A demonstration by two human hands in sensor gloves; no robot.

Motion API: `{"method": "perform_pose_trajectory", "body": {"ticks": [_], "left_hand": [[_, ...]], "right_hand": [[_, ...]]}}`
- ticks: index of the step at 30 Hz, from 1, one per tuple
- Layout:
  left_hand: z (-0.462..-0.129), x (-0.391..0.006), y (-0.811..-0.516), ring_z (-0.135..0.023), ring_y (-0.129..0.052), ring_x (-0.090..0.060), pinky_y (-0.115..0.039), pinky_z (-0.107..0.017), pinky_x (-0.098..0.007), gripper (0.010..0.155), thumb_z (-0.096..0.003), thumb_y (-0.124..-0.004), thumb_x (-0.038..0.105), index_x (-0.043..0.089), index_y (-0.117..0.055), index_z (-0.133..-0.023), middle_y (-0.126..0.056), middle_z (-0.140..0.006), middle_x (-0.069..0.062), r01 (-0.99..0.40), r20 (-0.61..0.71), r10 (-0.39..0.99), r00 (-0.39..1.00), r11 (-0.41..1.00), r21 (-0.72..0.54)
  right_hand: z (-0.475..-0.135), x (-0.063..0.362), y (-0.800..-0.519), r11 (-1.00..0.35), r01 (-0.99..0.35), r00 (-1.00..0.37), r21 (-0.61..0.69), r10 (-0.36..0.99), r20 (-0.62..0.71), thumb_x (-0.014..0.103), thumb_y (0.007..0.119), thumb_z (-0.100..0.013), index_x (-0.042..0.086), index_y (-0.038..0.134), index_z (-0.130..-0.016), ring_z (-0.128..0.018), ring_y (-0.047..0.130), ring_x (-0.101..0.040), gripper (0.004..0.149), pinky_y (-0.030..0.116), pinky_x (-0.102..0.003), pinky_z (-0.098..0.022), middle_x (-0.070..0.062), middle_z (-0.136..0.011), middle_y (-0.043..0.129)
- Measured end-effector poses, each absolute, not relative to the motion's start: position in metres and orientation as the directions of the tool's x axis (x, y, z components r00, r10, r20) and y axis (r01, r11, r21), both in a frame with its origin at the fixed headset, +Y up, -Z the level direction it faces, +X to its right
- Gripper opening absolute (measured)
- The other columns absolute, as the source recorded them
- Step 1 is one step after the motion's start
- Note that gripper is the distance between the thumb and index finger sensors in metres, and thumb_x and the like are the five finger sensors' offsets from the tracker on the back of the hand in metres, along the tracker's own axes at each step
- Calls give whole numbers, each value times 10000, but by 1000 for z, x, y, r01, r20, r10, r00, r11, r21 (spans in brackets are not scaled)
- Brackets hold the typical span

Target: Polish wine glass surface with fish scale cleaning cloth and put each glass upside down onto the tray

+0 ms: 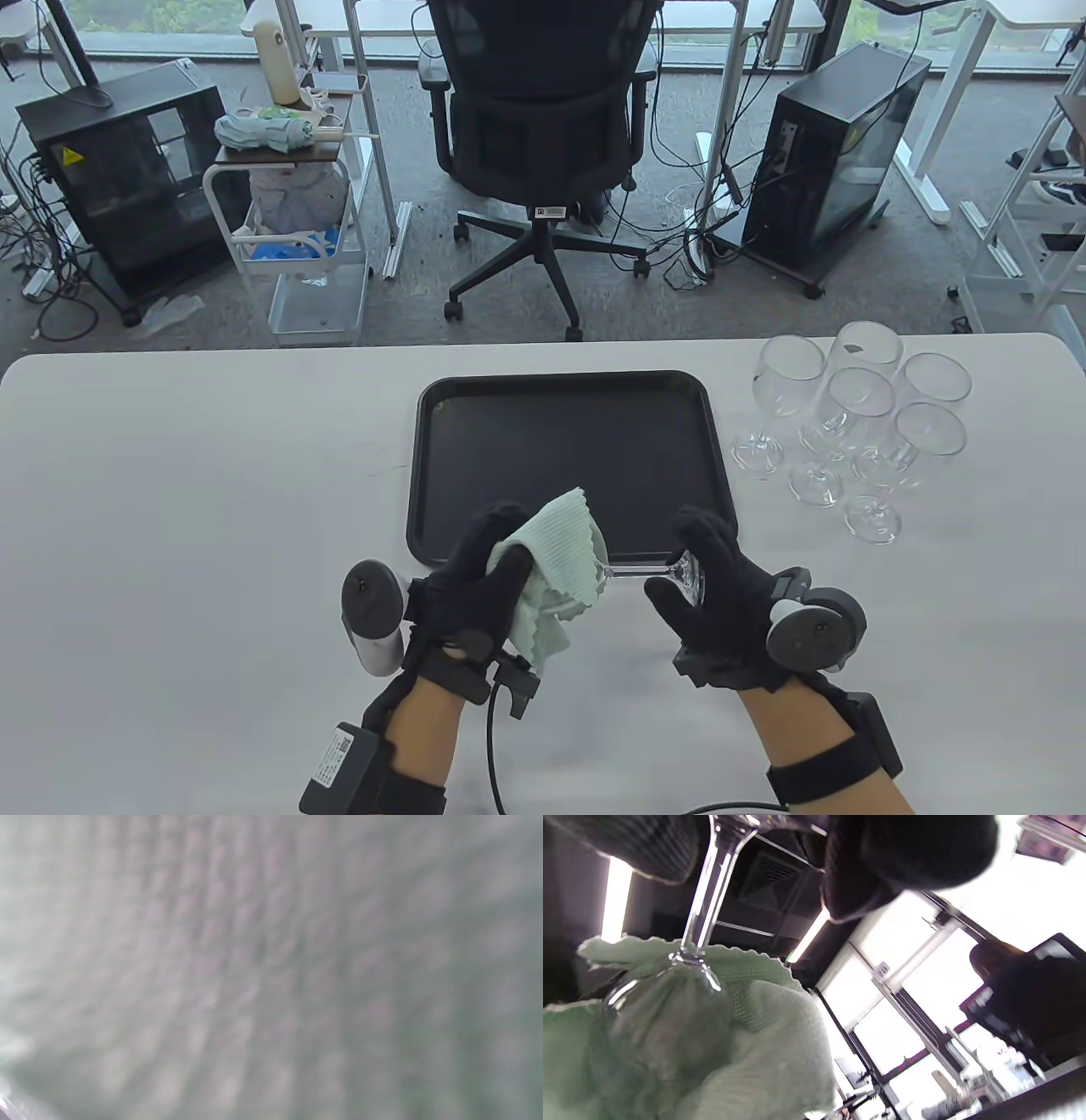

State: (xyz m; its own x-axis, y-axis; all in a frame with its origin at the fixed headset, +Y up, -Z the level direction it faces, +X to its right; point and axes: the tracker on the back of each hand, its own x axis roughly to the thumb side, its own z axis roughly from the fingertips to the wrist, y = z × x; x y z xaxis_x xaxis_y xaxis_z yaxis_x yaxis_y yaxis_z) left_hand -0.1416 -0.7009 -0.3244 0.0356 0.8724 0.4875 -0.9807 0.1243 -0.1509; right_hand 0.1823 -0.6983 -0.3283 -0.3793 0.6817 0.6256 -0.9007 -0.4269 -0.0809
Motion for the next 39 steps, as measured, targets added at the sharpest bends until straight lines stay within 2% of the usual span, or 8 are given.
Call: {"method": "perform_pose_trajectory", "body": {"ticks": [2, 4, 9, 11, 19, 26, 34, 39], "left_hand": [[-322, -142, -699, -999, -650, -343, -834, -548, -572, 649, -487, -771, 697, 353, -612, -1014, -547, -1128, -21, -980, 556, 824, 106, 181, -82], [-324, -144, -700, -975, -694, -338, -862, -517, -563, 635, -482, -773, 694, 353, -635, -999, -588, -1110, -18, -981, 563, 818, 123, 187, -58], [-328, -145, -707, -967, -691, -367, -858, -497, -582, 620, -514, -754, 682, 334, -629, -1013, -586, -1113, -35, -983, 427, 904, -11, 68, -169], [-328, -143, -708, -969, -683, -371, -854, -497, -581, 621, -522, -749, 682, 330, -623, -1018, -575, -1118, -39, -978, 403, 914, -53, 34, -206], [-322, -142, -700, -973, -693, -327, -869, -505, -537, 633, -488, -736, 718, 375, -619, -1007, -578, -1115, -10, -977, 553, 820, 148, 208, -47], [-330, -146, -710, -964, -688, -368, -860, -480, -564, 619, -526, -728, 693, 343, -616, -1024, -575, -1119, -39, -978, 400, 916, -30, 55, -199], [-324, -144, -700, -968, -691, -346, -863, -483, -544, 630, -494, -731, 712, 370, -619, -1012, -571, -1125, -15, -982, 552, 828, 98, 171, -82], [-328, -148, -704, -949, -706, -369, -870, -464, -555, 612, -518, -723, 696, 350, -631, -1015, -595, -1113, -31, -985, 467, 884, 36, 111, -134]], "right_hand": [[-332, 182, -704, -329, -936, -252, 125, 875, 413, 650, 732, -511, 316, 414, -1062, -399, 939, -264, 718, 872, -306, -173, -203, -917, 675], [-331, 182, -702, -339, -927, -243, 163, 871, 427, 638, 746, -520, 304, 386, -1075, -437, 913, -313, 740, 856, -350, -209, -223, -946, 625], [-316, 181, -685, -597, -758, -546, -264, 358, 757, 620, 794, -478, 279, 226, -1061, -538, 935, -313, 882, 907, -366, -302, -178, -1029, 559], [-313, 181, -685, -565, -771, -537, -294, 329, 777, 606, 805, -477, 306, 217, -1053, -555, 927, -314, 876, 910, -367, -319, -165, -1040, 525], [-330, 183, -703, -366, -922, -277, 124, 851, 447, 650, 716, -518, 288, 367, -1078, -433, 916, -296, 752, 862, -345, -209, -222, -944, 636], [-313, 179, -685, -592, -751, -553, -292, 323, 768, 624, 802, -474, 278, 196, -1058, -562, 933, -327, 910, 919, -384, -322, -161, -1071, 515], [-324, 181, -697, -370, -925, -288, 84, 828, 481, 662, 717, -509, 271, 379, -1080, -419, 920, -298, 770, 866, -344, -196, -223, -939, 640], [-315, 176, -686, -591, -780, -534, -206, 457, 711, 625, 779, -489, 246, 222, -1073, -537, 925, -348, 892, 898, -397, -306, -192, -1062, 530]]}}
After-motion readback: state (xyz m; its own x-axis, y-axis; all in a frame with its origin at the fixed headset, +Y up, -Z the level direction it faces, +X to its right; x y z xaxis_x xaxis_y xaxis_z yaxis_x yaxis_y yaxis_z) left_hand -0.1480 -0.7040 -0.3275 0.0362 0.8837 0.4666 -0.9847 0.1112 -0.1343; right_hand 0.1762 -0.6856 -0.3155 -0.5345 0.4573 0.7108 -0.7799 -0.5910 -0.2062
